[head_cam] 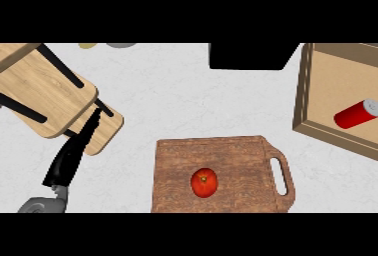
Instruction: Pick the can from the cutting board and place it in the cardboard box
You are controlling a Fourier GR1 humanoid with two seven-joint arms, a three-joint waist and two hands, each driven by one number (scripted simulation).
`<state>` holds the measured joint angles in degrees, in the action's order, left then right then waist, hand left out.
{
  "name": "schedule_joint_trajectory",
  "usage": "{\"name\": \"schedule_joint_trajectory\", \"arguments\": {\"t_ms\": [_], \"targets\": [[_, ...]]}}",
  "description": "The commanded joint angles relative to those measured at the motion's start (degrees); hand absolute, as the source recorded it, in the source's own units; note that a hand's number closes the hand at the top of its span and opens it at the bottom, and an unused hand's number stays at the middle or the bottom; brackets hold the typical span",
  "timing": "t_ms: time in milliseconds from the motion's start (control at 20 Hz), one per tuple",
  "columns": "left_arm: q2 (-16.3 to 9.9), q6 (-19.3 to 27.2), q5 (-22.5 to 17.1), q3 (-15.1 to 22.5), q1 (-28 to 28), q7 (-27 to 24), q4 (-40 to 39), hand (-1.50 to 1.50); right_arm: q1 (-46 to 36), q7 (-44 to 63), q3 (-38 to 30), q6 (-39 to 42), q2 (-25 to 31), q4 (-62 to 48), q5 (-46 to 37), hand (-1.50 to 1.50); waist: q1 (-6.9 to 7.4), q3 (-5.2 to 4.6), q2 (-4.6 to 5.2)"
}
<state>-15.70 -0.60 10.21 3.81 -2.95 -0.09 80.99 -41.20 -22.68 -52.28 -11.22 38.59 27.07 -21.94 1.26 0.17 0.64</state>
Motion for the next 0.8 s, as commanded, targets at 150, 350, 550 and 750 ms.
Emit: {"name": "schedule_joint_trajectory", "arguments": {"t_ms": [150,350,550,750], "targets": [[0.48,0.60,1.07,-0.84,-4.91,0.10,-2.24,0.00,4.78,-10.75,-5.95,2.55,6.24,-6.06,6.41,-1.50,-0.47,0.06,0.10],[1.60,2.23,2.60,-0.37,-5.66,-0.68,-2.75,0.00,7.03,-11.65,-6.59,3.59,10.01,-9.90,7.24,-1.50,-0.27,0.11,0.21],[1.78,0.55,1.02,-0.72,-4.33,-2.11,-2.92,0.00,10.85,-15.59,-7.54,7.31,11.52,-12.38,9.04,-1.50,-0.26,0.12,0.14],[1.43,0.29,0.81,-1.22,-4.89,0.35,-1.14,0.00,13.59,-17.65,-7.00,8.33,12.80,-13.78,8.93,-1.50,-0.25,0.16,0.08]]}}
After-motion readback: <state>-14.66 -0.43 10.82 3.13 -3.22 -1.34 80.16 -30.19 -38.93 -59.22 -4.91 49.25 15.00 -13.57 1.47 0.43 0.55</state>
